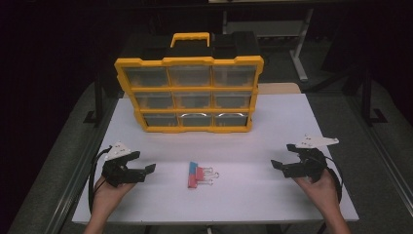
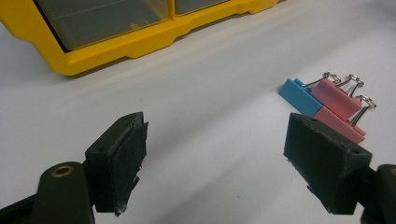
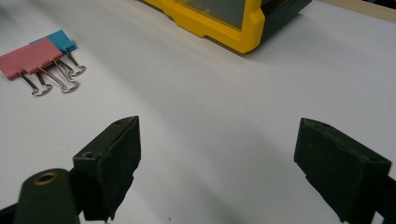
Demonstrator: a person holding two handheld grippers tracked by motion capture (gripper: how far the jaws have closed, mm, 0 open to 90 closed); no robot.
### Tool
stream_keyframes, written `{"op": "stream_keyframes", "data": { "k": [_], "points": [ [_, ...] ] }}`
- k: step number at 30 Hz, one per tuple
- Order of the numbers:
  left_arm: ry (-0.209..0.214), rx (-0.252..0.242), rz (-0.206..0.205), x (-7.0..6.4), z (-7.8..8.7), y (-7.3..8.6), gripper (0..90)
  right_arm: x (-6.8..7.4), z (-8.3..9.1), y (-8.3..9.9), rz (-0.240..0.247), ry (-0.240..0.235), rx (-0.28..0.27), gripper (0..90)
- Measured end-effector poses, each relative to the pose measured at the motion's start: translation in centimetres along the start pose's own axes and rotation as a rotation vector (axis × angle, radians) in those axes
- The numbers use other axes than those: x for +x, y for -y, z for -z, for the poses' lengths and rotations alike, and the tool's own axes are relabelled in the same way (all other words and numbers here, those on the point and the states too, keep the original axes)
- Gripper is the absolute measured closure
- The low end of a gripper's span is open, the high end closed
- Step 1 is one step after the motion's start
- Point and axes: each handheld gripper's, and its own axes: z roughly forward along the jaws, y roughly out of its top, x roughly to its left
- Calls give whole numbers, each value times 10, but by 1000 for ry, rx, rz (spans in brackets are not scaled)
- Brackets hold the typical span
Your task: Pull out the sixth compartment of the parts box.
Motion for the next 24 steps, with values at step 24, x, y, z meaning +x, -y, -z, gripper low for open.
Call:
{"op": "stream_keyframes", "data": {
  "k": [24],
  "points": [
    [66,-26,21,3,-2,3,214,3,-2,-1,3,-3,-8,137]
  ]
}}
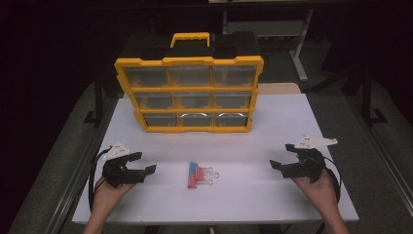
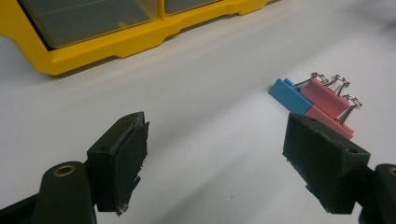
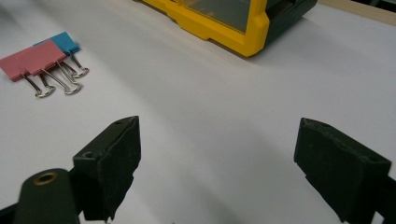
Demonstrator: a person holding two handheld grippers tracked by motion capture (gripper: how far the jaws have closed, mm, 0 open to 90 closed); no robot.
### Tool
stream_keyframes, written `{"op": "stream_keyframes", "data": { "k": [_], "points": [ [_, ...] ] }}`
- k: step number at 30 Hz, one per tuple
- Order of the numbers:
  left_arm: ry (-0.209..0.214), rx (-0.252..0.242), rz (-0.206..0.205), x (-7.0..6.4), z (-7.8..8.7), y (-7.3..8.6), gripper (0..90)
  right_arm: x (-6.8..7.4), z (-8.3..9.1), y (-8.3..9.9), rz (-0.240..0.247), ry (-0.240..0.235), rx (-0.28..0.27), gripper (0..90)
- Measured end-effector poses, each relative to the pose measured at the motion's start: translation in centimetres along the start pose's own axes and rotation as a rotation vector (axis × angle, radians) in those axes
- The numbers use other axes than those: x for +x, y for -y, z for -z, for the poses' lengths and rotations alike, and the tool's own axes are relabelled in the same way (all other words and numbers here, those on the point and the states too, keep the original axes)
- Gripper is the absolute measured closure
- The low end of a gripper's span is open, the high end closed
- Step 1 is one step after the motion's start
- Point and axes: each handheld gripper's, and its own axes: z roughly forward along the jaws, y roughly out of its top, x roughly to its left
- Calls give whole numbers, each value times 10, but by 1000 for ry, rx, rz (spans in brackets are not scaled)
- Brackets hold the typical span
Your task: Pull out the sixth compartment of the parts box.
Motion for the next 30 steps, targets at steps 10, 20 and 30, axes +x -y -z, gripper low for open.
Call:
{"op": "stream_keyframes", "data": {
  "k": [10,20,30],
  "points": [
    [86,-42,42,-3,1,-13,233,3,-3,0,3,-5,2,137],
    [192,-83,69,-12,-20,-52,280,1,2,0,3,5,-2,137],
    [217,-76,46,-27,-46,-92,330,1,-2,0,5,-7,11,137]
  ]
}}
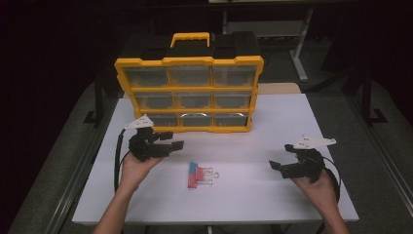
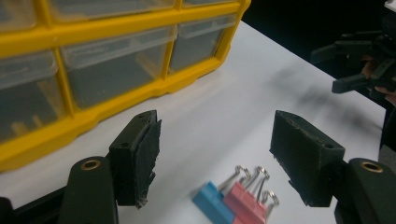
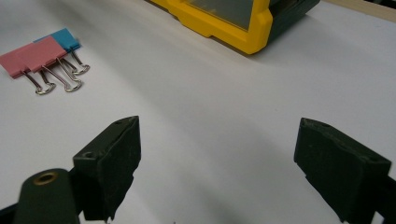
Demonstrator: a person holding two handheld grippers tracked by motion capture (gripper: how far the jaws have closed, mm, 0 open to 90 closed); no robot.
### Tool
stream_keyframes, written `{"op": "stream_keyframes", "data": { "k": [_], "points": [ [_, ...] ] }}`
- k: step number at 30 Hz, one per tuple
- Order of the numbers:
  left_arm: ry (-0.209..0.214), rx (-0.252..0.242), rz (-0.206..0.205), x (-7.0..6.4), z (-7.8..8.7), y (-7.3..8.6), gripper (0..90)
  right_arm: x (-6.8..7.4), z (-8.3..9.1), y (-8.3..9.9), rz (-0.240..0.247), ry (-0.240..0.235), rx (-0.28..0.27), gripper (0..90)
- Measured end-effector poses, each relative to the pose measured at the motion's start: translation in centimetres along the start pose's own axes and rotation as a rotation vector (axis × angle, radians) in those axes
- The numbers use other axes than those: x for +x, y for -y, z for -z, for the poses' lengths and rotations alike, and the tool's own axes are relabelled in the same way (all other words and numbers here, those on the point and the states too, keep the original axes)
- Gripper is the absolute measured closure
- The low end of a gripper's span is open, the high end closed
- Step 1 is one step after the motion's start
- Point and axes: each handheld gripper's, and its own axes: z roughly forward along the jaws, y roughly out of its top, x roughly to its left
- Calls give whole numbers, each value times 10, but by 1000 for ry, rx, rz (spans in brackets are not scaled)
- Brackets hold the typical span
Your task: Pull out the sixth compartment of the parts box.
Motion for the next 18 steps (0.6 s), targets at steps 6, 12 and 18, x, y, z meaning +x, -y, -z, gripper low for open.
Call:
{"op": "stream_keyframes", "data": {
  "k": [6,12,18],
  "points": [
    [33,-20,43,-3,-18,-20,350,0,-1,0,5,-3,3,137],
    [65,-41,71,-10,-42,-41,384,-2,0,1,1,-6,-2,137],
    [76,-43,115,-13,-65,-56,411,-2,0,1,2,-12,-7,137]
  ]
}}
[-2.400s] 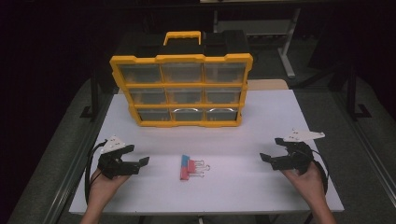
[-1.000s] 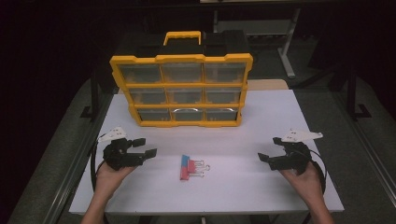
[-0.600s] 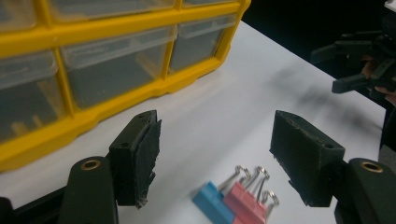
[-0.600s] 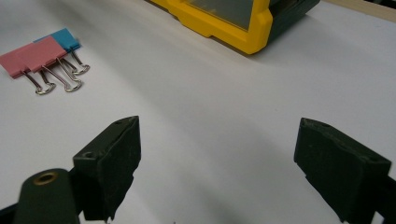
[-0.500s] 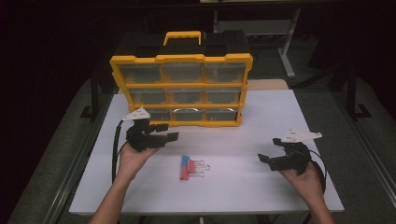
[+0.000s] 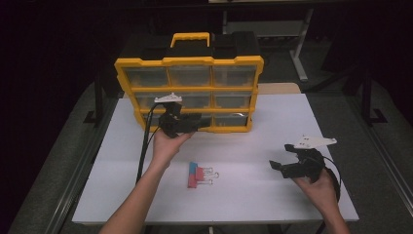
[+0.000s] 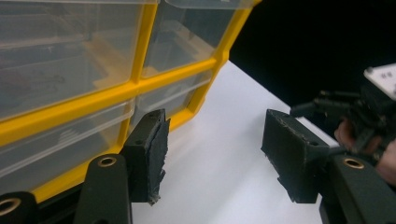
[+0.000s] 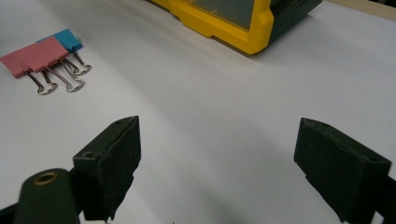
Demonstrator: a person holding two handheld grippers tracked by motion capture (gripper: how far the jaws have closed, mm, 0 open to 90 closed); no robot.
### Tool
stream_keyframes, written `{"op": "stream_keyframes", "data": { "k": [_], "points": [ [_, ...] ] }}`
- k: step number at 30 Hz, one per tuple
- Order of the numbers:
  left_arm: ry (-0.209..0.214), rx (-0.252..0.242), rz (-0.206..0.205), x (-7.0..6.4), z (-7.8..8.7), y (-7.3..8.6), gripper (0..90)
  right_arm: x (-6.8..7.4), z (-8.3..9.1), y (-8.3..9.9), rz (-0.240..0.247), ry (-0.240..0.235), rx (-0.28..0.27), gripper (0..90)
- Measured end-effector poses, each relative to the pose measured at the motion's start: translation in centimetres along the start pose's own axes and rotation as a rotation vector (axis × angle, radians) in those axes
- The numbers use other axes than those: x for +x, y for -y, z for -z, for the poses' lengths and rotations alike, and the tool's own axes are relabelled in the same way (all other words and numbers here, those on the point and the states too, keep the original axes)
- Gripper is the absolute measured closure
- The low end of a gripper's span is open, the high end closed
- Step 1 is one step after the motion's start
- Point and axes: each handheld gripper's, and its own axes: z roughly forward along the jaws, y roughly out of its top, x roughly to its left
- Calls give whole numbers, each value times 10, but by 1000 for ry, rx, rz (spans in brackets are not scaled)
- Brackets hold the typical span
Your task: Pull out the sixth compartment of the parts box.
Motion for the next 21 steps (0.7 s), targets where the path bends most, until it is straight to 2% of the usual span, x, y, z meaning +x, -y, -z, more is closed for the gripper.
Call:
{"op": "stream_keyframes", "data": {
  "k": [5,6,12,13,14,15,17,19,21],
  "points": [
    [22,-38,67,1,-14,-6,449,-1,-1,0,1,-5,0,137],
    [37,-63,96,1,-20,-9,470,-1,-1,0,0,-6,1,137],
    [27,-92,141,-1,-36,-18,507,-2,-2,-1,1,-7,-1,137],
    [47,-117,179,-1,-42,-21,522,-1,-2,0,0,-6,-1,137],
    [67,-133,199,-1,-45,-22,557,-1,-2,0,3,-7,-5,137],
    [67,-133,199,-1,-45,-22,576,-1,-2,0,3,-7,-5,137],
    [78,-158,237,1,-49,-24,580,-1,-1,0,8,-11,-9,137],
    [78,-176,259,-1,-54,-25,589,-1,0,0,9,-10,-14,137],
    [74,-174,263,-1,-56,-26,592,-1,1,0,10,-11,-16,138]
  ]
}}
